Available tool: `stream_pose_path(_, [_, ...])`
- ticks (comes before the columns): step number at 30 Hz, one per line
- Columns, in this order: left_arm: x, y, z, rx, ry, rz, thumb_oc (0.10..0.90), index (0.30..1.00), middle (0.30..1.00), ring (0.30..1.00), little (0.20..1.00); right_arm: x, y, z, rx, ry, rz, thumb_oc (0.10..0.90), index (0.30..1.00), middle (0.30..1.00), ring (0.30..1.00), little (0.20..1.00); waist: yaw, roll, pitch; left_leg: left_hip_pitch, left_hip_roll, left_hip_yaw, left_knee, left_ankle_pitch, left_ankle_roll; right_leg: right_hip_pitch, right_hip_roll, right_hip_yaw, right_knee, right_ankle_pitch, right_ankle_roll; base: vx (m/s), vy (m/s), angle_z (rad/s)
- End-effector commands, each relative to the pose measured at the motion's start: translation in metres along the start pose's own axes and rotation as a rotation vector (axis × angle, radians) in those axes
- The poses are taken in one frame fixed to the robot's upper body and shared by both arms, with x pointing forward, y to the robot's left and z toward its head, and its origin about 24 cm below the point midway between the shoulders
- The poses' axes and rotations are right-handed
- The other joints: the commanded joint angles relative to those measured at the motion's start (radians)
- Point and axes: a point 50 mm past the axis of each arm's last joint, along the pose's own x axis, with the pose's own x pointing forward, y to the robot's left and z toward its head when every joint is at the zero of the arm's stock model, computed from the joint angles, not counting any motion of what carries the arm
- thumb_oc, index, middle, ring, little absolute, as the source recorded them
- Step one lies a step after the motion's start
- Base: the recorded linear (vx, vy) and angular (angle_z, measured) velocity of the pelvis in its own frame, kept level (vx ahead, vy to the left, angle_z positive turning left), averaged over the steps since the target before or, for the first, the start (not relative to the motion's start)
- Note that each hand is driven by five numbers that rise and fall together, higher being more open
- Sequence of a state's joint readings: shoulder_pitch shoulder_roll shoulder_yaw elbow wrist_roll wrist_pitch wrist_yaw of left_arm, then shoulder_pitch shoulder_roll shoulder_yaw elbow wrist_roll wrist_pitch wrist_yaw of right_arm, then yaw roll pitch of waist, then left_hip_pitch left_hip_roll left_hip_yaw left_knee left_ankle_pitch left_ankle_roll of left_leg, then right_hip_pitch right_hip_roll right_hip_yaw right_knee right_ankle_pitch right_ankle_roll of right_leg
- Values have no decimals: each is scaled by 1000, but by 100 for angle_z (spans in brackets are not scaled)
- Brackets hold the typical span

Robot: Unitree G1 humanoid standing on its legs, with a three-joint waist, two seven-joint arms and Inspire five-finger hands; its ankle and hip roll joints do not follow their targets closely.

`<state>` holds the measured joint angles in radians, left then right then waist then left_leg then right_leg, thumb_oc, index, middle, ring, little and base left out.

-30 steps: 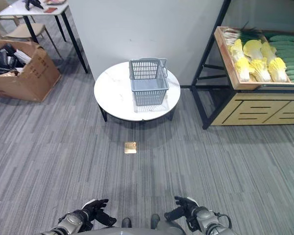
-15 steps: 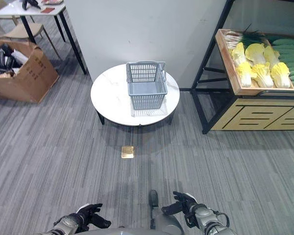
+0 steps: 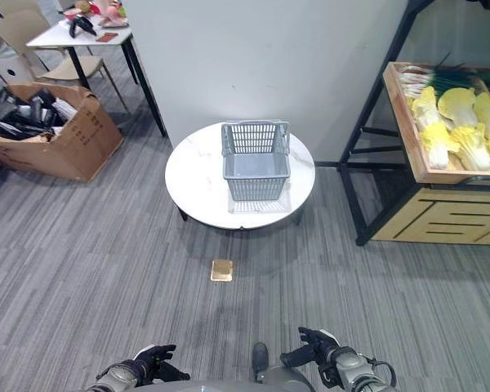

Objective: Get the vegetables into the basket

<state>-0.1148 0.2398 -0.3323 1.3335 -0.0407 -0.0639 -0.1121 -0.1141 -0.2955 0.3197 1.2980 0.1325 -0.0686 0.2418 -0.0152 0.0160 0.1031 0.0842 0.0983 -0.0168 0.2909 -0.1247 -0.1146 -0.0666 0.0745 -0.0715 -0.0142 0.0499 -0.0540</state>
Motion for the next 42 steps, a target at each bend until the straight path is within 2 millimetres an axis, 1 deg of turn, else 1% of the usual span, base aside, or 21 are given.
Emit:
stream_pose_path(1, [-1,2,1,0,-22,0,900,1000,1000,1000,1000,-12,-9,-47,-40,173,-14,900,1000,1000,1000,1000,-18,-31,34,15,-95,85,72,219,33,43,13,44,68,-87,54,179,-173,31])
stream_pose_path(3, [-1,1,4,-5,-39,-5,900,1000,1000,1000,1000,-15,-13,-52,-32,188,-30,900,1000,1000,1000,1000,-26,-42,43,-7,-57,153,66,219,57,59,-1,22,76,-111,44,223,-220,10])
stream_pose_path(6, [0,-3,9,7,-57,-13,900,1000,1000,1000,1000,-17,-15,-59,-17,208,-39,900,1000,1000,1000,1000,-33,-58,47,-13,-58,160,-47,187,77,76,-25,4,83,-125,45,173,-148,32])
stream_pose_path(10, [0,-5,8,-6,-62,-10,900,1000,1000,1000,1000,-19,-17,-64,-24,224,-49,900,1000,1000,1000,1000,-48,-71,48,-73,-86,104,-233,160,82,82,-45,-19,77,-128,48,88,-93,45])
stream_pose_path(11, [0,-5,9,-13,-66,-6,900,1000,1000,1000,1000,-20,-18,-65,-30,227,-54,900,1000,1000,1000,1000,-48,-71,53,-101,-98,55,-307,174,78,88,-40,-17,83,-130,42,78,-56,25])
stream_pose_path(12, [0,-5,9,-13,-66,-6,900,1000,1000,1000,1000,-20,-18,-65,-30,227,-54,900,1000,1000,1000,1000,-49,-71,54,-99,-98,54,-312,177,78,88,-41,-19,83,-131,42,127,-40,0])
stream_pose_path(13, [0,-6,8,1,-62,-9,900,1000,1000,1000,1000,-20,-18,-65,-32,226,-58,900,1000,1000,1000,1000,-51,-69,59,-122,-105,14,-370,221,68,97,-30,-8,92,-136,38,68,-9,-13])
stream_pose_path(16, [0,-3,9,4,-62,2,900,1000,1000,1000,1000,-20,-19,-63,-38,220,-63,900,1000,1000,1000,1000,-56,-61,68,-184,-112,-3,-378,235,60,103,-16,-1,104,-137,35,93,22,-26])
stream_pose_path(20, [-1,-4,1,-1,-43,4,900,1000,1000,1000,1000,-20,-18,-65,-29,226,-63,900,1000,1000,1000,1000,-58,-50,65,-209,-114,5,-378,230,49,139,-5,15,98,-149,41,213,102,-18])
stream_pose_path(22, [-1,-4,-4,-11,-30,7,900,1000,1000,1000,1000,-20,-17,-67,-24,232,-62,900,1000,1000,1000,1000,-47,-49,61,-188,-119,-19,-378,247,51,171,0,43,99,-162,39,357,172,-26])
stream_pose_path(23, [-2,-5,-11,-36,-4,9,900,1000,1000,1000,1000,-19,-13,-68,-23,240,-50,900,1000,1000,1000,1000,-43,-49,41,-165,-124,-48,-378,234,67,197,-2,69,108,-186,43,249,115,-58])
stream_pose_path(25, [-2,-5,-11,-41,-3,8,900,1000,1000,1000,1000,-19,-13,-68,-15,238,-51,900,1000,1000,1000,1000,-45,-49,38,-161,-129,-40,-378,233,70,206,-12,70,116,-191,50,303,179,-57])
stream_pose_path(27, [-2,-4,-14,-57,4,8,900,1000,1000,1000,1000,-17,-10,-65,-20,232,-42,900,1000,1000,1000,1000,-38,-54,21,-139,-139,-31,-378,214,92,216,-31,95,130,-196,64,366,240,-9])
stream_pose_path(29, [-3,-1,-12,-21,0,11,900,1000,1000,1000,1000,-15,-8,-60,-35,217,-27,900,1000,1000,1000,1000,-41,-56,7,-120,-146,6,-378,195,111,217,-49,115,150,-176,85,420,314,-24])
stream_pose_path(31, [-3,1,-11,42,1,8,900,1000,1000,1000,1000,-10,-3,-47,-94,191,4,900,1000,1000,1000,1000,-22,-59,-12,-96,-156,68,-378,151,148,202,-78,159,163,-105,136,496,455,-47])
stream_pose_path(35, [-4,6,-14,38,13,18,900,1000,1000,1000,1000,-4,0,-27,-89,119,16,900,1000,1000,1000,1000,-6,-60,-14,-79,-172,102,-378,99,185,138,-102,174,257,-4,189,285,320,-87])
stream_pose_path(37, [-4,9,-15,34,18,21,900,1000,1000,1000,1000,-3,0,-19,-85,91,18,900,1000,1000,1000,1000,-2,-59,-3,-65,-177,118,-378,88,198,78,-120,140,375,39,197,122,219,-29])
stream_pose_path(39, [-4,10,-12,45,13,14,900,1000,1000,1000,1000,-2,0,-10,-94,57,19,900,1000,1000,1000,1000,-13,-54,30,-30,-184,132,-378,67,207,3,-139,94,512,50,180,87,256,-14])
stream_pose_path(40, [-4,11,-12,50,14,10,900,1000,1000,1000,1000,-1,2,-7,-99,48,23,900,1000,1000,1000,1000,-12,-51,35,-23,-180,139,-378,63,207,-21,-148,75,516,38,169,56,232,-15])
stream_pose_path(41, [-4,13,-11,62,13,9,900,1000,1000,1000,1000,0,3,-3,-114,38,31,900,1000,1000,1000,1000,-9,-39,40,-20,-167,145,-378,63,202,-32,-140,57,422,12,151,22,122,-6])
stream_pose_path(42, [-4,13,-11,61,12,9,900,1000,1000,1000,1000,0,3,-3,-114,37,30,900,1000,1000,1000,1000,-9,-37,39,-22,-165,146,-378,64,202,-34,-138,57,420,15,150,10,78,1])
